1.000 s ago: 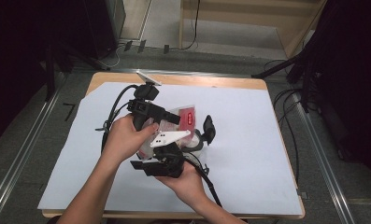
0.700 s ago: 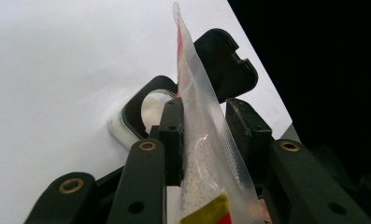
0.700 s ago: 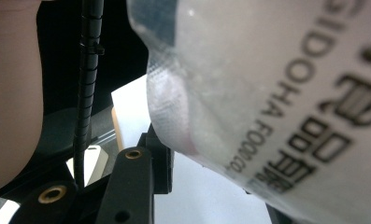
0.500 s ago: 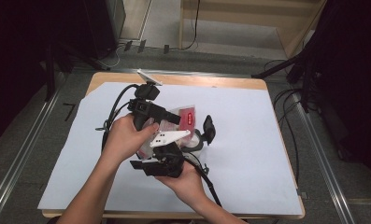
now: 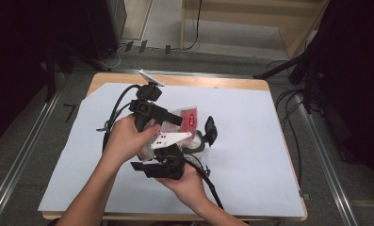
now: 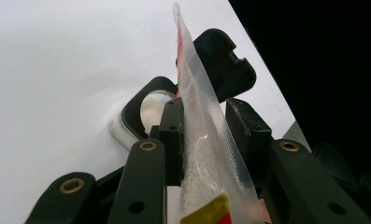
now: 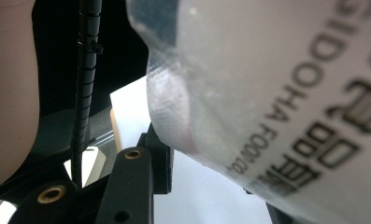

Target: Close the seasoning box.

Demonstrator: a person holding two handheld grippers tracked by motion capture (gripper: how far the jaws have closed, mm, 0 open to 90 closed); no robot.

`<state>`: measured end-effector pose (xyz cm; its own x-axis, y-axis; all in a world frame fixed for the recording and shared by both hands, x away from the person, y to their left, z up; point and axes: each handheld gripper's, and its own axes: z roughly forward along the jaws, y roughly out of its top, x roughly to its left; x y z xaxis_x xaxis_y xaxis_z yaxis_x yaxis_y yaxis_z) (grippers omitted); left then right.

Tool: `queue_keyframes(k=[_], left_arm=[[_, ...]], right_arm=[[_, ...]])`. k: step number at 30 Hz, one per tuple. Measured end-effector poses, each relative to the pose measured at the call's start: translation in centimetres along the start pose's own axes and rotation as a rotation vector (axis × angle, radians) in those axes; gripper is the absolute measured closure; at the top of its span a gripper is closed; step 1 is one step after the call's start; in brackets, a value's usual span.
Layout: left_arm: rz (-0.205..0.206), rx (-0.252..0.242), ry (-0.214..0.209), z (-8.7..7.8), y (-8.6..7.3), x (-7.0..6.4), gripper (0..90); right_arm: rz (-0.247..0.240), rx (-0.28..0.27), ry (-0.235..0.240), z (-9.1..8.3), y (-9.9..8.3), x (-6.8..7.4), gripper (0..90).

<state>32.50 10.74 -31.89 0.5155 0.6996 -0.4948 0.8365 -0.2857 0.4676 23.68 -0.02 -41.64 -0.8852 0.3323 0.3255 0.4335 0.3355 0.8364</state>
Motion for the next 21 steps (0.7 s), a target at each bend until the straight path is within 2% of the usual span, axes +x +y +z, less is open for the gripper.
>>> queue_keyframes(k=[2,6,8,13,21], left_arm=[[-0.01,-0.006,0.001,0.09,0.06,-0.13,69.5],[-0.002,0.002,0.006,0.28,0.15,-0.22,69.6],[0.019,0.019,0.01,0.14,0.17,-0.18,69.7],[0.016,0.015,0.017,0.22,0.21,-0.37,70.4],[0.042,0.036,0.023,0.11,0.41,-0.69,70.6]], right_arm=[[0.0,-0.001,0.001,0.0,0.01,-0.02,63.2],[0.002,-0.004,0.004,0.0,-0.05,-0.08,61.9],[-0.003,-0.012,0.002,0.06,-0.19,-0.01,60.6],[-0.009,-0.027,-0.004,0.17,-0.3,0.06,59.1],[-0.003,-0.042,-0.014,-0.07,-0.26,0.01,62.9]])
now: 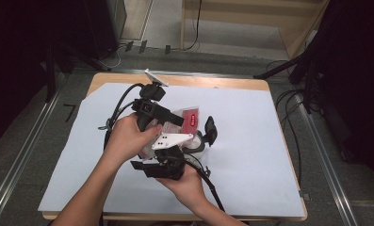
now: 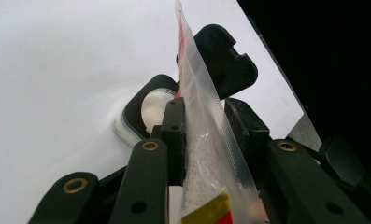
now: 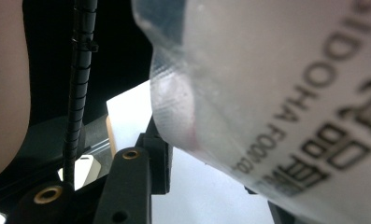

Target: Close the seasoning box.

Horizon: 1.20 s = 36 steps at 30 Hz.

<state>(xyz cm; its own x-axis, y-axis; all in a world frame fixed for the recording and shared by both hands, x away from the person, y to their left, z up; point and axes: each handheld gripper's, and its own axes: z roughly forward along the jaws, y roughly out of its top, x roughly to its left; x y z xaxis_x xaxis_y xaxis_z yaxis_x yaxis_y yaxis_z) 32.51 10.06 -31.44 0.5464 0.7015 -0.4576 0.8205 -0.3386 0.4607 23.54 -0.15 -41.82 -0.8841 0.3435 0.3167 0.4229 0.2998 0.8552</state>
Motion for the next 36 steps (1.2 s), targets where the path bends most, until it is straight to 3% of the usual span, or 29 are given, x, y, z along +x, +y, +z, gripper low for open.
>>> queue_keyframes(k=[12,17,23,36], left_arm=[[0.003,0.001,0.014,-0.1,-0.5,-0.1,70.2],[0.013,-0.007,-0.011,-0.3,-1.4,0.5,70.0],[0.043,-0.007,-0.031,-0.7,-2.6,1.1,69.8],[0.049,0.005,-0.034,-1.0,-4.0,1.7,71.3]], right_arm=[[-0.028,0.016,0.001,0.1,-0.2,-0.1,60.5],[-0.061,0.025,-0.009,0.5,-0.7,0.1,57.7],[-0.071,0.024,0.02,1.1,-1.6,0.3,55.7],[-0.16,0.058,0.025,2.0,-3.1,0.3,56.4]])
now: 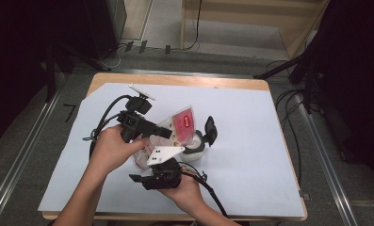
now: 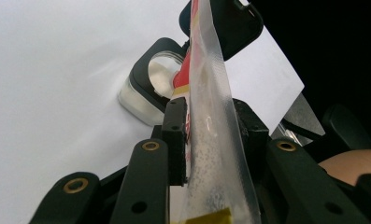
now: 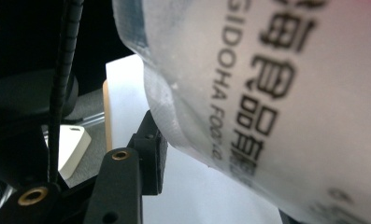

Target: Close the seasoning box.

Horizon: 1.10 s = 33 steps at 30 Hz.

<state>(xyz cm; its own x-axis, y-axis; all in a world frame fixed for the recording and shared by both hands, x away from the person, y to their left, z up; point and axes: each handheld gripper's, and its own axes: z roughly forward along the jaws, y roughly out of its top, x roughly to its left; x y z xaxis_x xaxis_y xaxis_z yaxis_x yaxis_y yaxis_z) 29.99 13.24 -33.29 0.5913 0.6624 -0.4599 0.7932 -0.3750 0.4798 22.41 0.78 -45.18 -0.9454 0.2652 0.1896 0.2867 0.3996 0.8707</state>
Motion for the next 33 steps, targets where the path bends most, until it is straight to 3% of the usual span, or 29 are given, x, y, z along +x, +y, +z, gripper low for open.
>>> queue_keyframes(k=[10,15,24,33], left_arm=[[0.002,0.016,-0.016,0.5,-0.2,0.5,70.7],[0.013,0.021,-0.018,0.5,-0.5,0.8,74.7],[0.035,0.021,-0.026,0.0,-1.1,1.2,84.2],[0.064,-0.019,-0.045,-0.8,-1.4,1.2,85.6]], right_arm=[[-0.042,0.034,-0.011,0.3,-1.3,-0.6,56.6],[-0.067,0.05,-0.016,0.4,-1.8,-0.8,56.9],[-0.066,0.068,-0.018,0.7,-1.9,-0.8,58.0],[-0.054,0.056,-0.035,0.3,-1.8,-1.1,58.0]])
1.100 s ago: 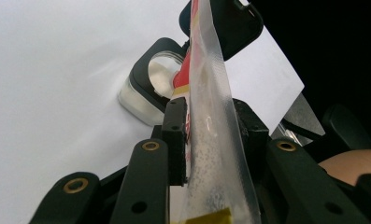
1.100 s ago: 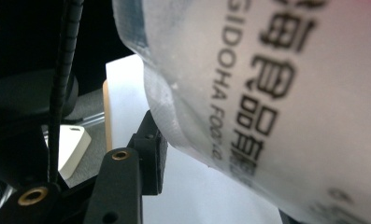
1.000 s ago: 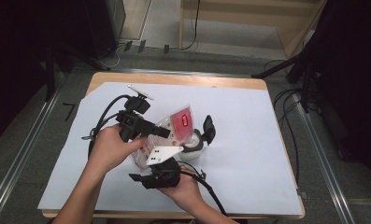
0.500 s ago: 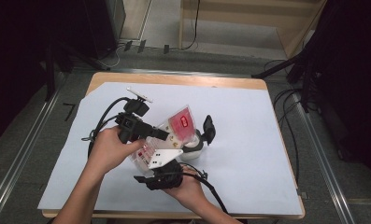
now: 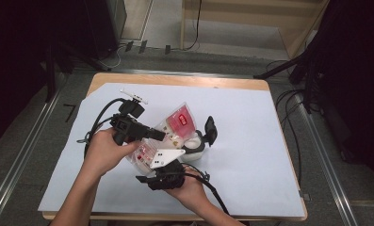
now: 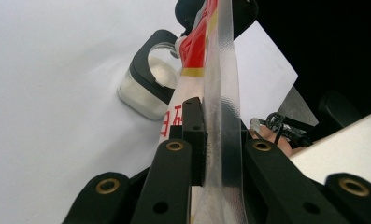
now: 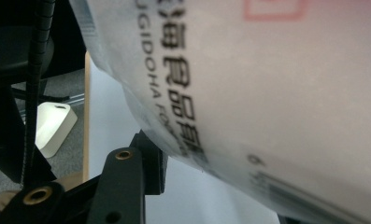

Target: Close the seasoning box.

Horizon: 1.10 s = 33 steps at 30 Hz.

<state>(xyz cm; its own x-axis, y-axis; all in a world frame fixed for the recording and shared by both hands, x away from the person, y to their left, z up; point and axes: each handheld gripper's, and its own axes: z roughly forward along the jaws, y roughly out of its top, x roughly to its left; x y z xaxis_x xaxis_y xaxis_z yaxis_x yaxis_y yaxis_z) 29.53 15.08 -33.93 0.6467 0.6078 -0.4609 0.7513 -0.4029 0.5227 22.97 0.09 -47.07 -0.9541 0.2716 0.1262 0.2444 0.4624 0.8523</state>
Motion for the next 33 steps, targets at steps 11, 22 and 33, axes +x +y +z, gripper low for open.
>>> queue_keyframes(k=[11,22,33], left_arm=[[0.053,-0.041,-0.027,-1.7,-0.6,0.4,86.7],[0.111,-0.043,-0.094,-2.5,-1.2,1.1,89.6],[0.133,-0.09,-0.058,-2.7,-1.0,0.8,90.0]], right_arm=[[0.034,-0.038,-0.063,-0.9,-0.1,-1.0,55.9],[0.05,-0.031,-0.142,-1.3,-0.3,-1.6,54.9],[0.066,0.009,-0.143,-1.3,-0.4,-2.2,53.4]])
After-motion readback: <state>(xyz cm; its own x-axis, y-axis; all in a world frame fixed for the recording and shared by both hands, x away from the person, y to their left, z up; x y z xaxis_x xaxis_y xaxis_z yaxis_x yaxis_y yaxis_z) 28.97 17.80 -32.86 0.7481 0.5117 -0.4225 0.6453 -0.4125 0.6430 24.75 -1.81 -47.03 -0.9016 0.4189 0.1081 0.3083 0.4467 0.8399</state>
